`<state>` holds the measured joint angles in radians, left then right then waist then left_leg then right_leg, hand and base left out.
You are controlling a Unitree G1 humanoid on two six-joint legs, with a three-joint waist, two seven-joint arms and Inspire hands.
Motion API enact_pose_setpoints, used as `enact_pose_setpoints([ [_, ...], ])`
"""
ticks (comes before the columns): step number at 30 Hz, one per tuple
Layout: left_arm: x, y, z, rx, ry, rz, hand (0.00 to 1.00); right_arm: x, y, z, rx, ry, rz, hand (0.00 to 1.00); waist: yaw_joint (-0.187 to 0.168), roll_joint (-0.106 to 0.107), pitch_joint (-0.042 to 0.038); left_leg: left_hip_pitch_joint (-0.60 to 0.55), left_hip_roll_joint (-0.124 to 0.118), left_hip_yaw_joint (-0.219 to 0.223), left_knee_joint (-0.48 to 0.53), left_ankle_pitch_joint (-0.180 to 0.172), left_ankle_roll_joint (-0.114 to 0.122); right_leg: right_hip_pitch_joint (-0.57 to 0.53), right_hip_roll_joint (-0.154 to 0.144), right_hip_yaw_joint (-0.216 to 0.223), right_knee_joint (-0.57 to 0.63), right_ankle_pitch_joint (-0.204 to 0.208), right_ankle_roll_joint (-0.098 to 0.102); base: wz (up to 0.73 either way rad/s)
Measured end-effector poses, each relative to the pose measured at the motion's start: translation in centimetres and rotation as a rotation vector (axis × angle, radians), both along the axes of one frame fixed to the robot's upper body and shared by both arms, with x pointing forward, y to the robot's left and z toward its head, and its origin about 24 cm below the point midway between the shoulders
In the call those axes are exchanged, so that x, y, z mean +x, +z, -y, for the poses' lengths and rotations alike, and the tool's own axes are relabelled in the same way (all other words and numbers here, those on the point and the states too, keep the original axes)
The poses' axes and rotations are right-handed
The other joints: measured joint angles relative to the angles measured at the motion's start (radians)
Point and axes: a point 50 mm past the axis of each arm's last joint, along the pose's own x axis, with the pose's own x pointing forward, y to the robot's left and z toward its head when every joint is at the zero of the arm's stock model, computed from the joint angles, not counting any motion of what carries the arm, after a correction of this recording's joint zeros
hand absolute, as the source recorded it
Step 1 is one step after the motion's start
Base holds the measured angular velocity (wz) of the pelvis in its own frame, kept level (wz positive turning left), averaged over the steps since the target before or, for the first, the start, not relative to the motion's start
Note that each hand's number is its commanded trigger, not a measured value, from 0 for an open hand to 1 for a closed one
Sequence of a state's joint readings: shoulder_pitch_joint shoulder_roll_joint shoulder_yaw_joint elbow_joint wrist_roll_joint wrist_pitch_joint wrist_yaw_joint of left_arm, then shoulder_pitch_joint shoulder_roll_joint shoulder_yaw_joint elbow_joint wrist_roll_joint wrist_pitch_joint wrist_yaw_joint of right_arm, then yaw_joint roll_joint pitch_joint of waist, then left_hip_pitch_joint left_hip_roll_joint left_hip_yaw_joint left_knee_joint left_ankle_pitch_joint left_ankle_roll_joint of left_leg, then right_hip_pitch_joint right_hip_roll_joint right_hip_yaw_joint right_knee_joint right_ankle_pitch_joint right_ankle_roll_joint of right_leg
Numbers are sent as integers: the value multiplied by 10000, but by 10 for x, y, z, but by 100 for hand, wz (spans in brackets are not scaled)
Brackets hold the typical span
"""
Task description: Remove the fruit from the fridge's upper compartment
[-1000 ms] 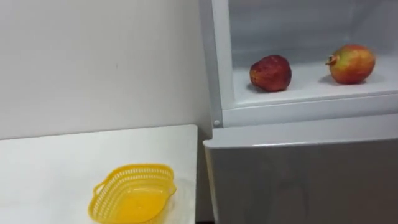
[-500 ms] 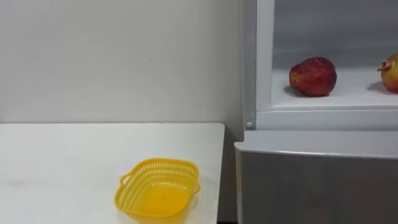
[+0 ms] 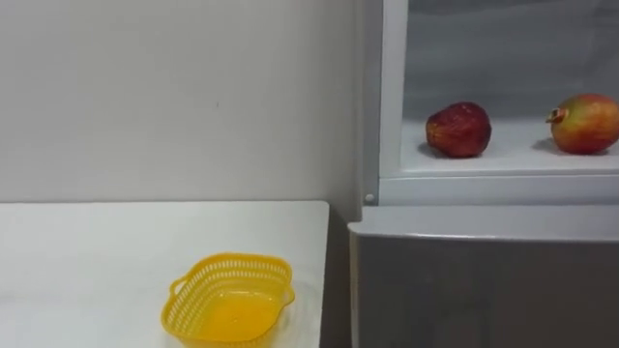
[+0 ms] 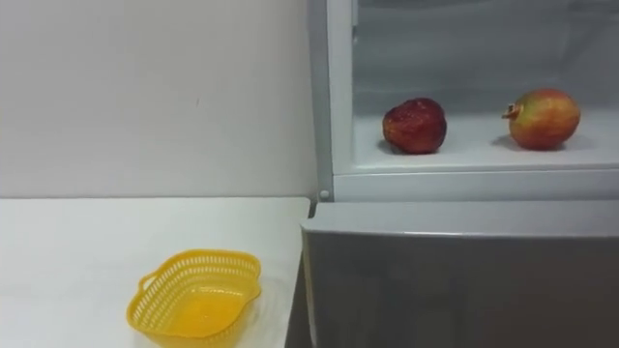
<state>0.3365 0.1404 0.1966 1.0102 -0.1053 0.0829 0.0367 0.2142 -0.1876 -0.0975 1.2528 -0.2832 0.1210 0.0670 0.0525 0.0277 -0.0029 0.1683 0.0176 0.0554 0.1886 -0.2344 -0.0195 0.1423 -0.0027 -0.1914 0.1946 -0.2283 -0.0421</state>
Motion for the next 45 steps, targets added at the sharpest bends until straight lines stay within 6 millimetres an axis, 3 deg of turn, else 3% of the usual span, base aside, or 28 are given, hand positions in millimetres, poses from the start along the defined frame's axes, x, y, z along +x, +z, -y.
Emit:
enact_pose_setpoints([
  [5, 14, -4, 11, -129, -3015, -654, 0, 0, -4, -12, 317, 265, -230, 0, -282, -299, 47, 104, 53, 332, -29, 0, -1, -47, 60, 289, 93, -31, -38, -15],
  [15, 22, -4, 10, -108, -4353, -939, 0, 11, -6, -18, -133, -277, 422, 0, -588, -356, 74, 345, 53, 780, -104, -1, -1, -63, 104, 845, 111, -18, -16, -16],
  [18, 24, -4, 10, -158, -4851, -1052, 0, 30, -3, -12, -710, -505, 1310, 0, -722, -354, 79, 303, 51, 843, -137, -1, -1, -173, 99, 881, 155, -11, -10, -10],
  [25, 29, -4, 11, -155, -5363, -985, 0, 96, 17, 4, -1800, -3191, 5246, 0, -919, -327, 96, 305, 53, 869, -231, -1, -1, -233, 135, 921, 92, 25, 0, -2],
  [27, 28, -3, 12, -143, -5482, -847, 0, 120, 33, 8, -1978, -3031, 6743, 0, -983, -287, 104, 259, 63, 1001, -228, -1, -1, -332, 202, 1079, 108, 32, -5, -17],
  [29, 30, -3, 12, -104, -5536, -581, 0, 152, 67, 9, -2256, -2734, 9252, 0, -1112, -125, 121, 112, 97, 1086, -220, -1, -1, -516, 220, 1153, 114, 121, -31, -22],
  [31, 32, -2, 13, 22, -5619, -314, 0, 166, 97, 4, -2415, -2353, 11042, 0, -1115, -70, 119, 93, 112, 1089, -228, 0, -2, -582, 265, 1282, 116, 128, -43, -16],
  [34, 33, -1, 14, 100, -5688, 8, 0, 174, 134, -5, -2704, -1338, 12985, 0, -1260, -78, 82, 107, 135, 1152, -241, -1, -2, -575, 344, 1376, 83, 129, -49, -11],
  [35, 29, -1, 14, 55, -5584, 1, 0, 175, 148, -8, -2841, -1007, 13596, 0, -1274, -60, 70, 111, 153, 1371, -252, -1, -3, -617, 370, 1493, 86, 130, -50, -21],
  [37, 22, -2, 14, -4, -5468, -137, 0, 179, 167, -14, -3077, -625, 14459, 0, -1282, 18, -19, 68, 177, 1474, -240, -2, -3, -735, 401, 1619, 125, 156, -86, -37],
  [45, 12, -3, 15, -221, -5722, -430, 0, 193, 240, -32, -3510, -162, 18312, 0, -1261, 89, -30, 118, 242, 1610, -240, -4, -6, -760, 492, 1780, 252, 183, -116, -10],
])
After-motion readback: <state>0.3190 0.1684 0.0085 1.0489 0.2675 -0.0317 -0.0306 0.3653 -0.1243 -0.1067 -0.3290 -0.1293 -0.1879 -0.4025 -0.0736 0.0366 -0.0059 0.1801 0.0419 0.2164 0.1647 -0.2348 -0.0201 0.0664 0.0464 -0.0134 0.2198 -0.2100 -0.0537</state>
